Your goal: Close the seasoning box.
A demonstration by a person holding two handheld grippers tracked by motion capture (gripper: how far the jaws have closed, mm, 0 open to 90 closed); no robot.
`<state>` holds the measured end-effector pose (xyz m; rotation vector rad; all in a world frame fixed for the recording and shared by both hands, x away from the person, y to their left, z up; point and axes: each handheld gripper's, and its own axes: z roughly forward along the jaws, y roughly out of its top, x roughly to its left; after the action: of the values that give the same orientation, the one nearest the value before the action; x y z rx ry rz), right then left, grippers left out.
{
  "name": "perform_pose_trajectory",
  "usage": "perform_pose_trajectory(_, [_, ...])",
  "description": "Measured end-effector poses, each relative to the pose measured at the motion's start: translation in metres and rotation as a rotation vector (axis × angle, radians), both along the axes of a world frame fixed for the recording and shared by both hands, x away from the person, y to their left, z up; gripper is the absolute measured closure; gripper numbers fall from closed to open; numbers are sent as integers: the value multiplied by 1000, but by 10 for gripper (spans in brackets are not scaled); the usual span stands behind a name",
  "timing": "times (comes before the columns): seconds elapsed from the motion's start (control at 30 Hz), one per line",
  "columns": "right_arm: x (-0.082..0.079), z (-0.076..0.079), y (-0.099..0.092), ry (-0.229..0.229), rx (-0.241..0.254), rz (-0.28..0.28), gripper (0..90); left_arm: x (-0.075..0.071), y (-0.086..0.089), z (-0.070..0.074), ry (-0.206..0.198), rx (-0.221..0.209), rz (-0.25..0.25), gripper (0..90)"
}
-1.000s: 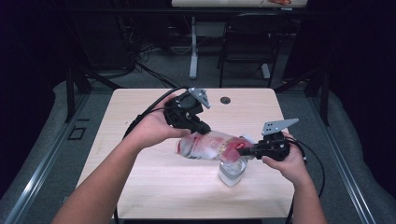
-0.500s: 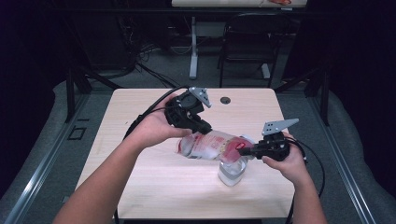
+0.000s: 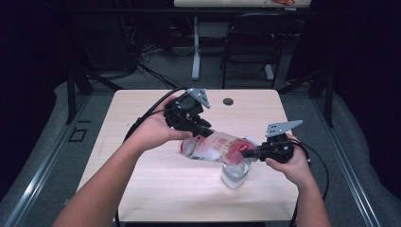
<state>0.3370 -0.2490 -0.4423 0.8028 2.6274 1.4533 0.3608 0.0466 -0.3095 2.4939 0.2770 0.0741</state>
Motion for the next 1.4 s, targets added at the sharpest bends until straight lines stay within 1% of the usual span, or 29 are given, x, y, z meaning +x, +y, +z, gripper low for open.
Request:
perform_pose_trajectory(0.07, [0, 0, 0, -1, 0, 0, 900, 0, 2, -1, -7, -8, 1, 698])
perform_pose_trajectory(0.13, [0, 0, 0, -1, 1, 1, 900, 0, 4, -2, -8, -6, 0, 684])
perform_pose_trajectory(0.2, [0, 0, 0, -1, 2, 2, 900, 0, 6, -4, 7, -19, 3, 676])
perform_pose_trajectory(0.27, [0, 0, 0, -1, 0, 0, 900, 0, 8, -6, 9, -16, 8, 669])
perform_pose_trajectory(0.43, [0, 0, 1, 1, 9, 4, 900, 1, 15, -10, 22, -37, 20, 654])
perform_pose_trajectory(0.47, [-1, 0, 1, 0, 6, 3, 900, 2, 16, -10, 33, -42, 19, 648])
perform_pose_trajectory(0.57, [0, 0, 1, 0, 7, 2, 900, 2, 18, -12, 34, -50, 30, 610])
perform_pose_trajectory(0.73, [0, 0, 0, 0, -1, -2, 900, 3, 21, -15, 46, -50, 36, 567])
perform_pose_trajectory(0.8, [0, 0, 0, 0, 1, -3, 900, 3, 22, -17, 47, -56, 38, 547])
perform_pose_trajectory(0.83, [0, 0, 0, 0, 1, -2, 900, 3, 23, -18, 47, -61, 41, 549])
perform_pose_trajectory(0.87, [0, 0, 0, 0, 1, 0, 900, 4, 24, -19, 55, -61, 41, 563])
perform_pose_trajectory(0.93, [0, 0, 0, 0, 1, 1, 900, 4, 25, -20, 63, -64, 31, 563])
perform_pose_trajectory(1.0, [0, 0, 0, 1, 2, 2, 900, 4, 25, -20, 62, -60, 23, 563])
perform_pose_trajectory(1.07, [0, 0, 0, 1, 3, 3, 900, 3, 25, -20, 66, -62, 25, 563])
perform_pose_trajectory(1.1, [0, 0, 0, 1, 4, 3, 900, 3, 25, -20, 59, -61, 27, 564])
perform_pose_trajectory(1.17, [0, 0, 0, 1, 5, 4, 900, 4, 25, -20, 57, -60, 27, 564])
perform_pose_trajectory(1.4, [0, -1, -1, 0, 5, 0, 900, 4, 28, -24, 66, -60, 26, 522])
